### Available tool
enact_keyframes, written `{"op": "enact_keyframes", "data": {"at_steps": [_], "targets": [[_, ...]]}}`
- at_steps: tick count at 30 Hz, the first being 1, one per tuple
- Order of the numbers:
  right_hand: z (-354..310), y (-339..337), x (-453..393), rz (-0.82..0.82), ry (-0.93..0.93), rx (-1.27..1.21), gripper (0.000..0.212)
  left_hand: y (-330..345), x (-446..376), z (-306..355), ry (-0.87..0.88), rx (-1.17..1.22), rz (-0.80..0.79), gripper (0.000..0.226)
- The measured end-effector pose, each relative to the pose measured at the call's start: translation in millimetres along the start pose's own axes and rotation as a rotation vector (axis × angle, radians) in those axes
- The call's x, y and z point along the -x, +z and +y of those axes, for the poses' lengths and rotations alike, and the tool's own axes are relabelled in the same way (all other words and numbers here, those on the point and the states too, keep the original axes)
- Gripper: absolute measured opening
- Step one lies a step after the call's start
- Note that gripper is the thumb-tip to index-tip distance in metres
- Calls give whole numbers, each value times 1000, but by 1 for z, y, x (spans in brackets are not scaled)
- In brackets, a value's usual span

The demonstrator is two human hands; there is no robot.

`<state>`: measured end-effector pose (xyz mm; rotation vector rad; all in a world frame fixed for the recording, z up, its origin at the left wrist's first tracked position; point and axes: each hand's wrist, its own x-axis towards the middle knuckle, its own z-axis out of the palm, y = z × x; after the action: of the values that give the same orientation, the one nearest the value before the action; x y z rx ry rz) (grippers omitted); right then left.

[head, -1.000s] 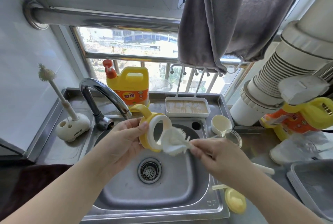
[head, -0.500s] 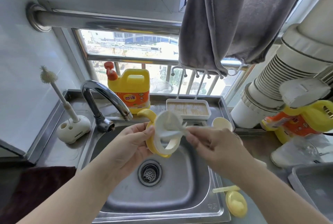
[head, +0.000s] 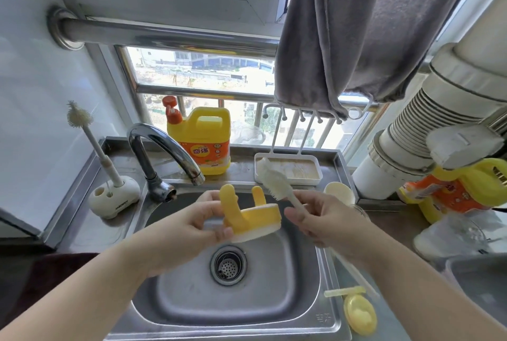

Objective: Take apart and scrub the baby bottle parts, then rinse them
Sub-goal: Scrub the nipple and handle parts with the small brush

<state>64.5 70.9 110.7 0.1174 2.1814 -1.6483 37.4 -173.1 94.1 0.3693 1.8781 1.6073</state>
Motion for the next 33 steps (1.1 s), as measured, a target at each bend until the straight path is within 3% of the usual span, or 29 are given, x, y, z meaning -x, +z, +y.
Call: {"op": "enact_keyframes", "data": {"at_steps": [4, 7, 14, 20, 23, 26, 29, 33], "targets": [[5, 16, -6, -110, 14, -156, 9, 4, 4, 2, -93, 254, 60, 32], [5, 22, -5, -144, -14, -145, 3, 4, 5, -3, -64, 389, 114, 33], [6, 37, -5, -58, -133, -64, 14, 17, 2, -5, -88, 492, 162, 54], [12, 46, -2, 16, -106, -36, 9, 30, -5, 0, -14, 604, 317, 39], [10, 41, 4, 22, -90, -3, 6, 26, -3, 1, 44, 490, 357, 19], [6, 23, 8, 189, -86, 52, 6, 17, -2, -2, 42, 318, 373, 15], [7, 7, 4, 309, -26, 157, 11, 13, -2, -4, 19, 360, 368, 10], [9, 10, 4, 155, -18, 247, 17, 15, 0, -2, -48, 637, 249, 13]]}}
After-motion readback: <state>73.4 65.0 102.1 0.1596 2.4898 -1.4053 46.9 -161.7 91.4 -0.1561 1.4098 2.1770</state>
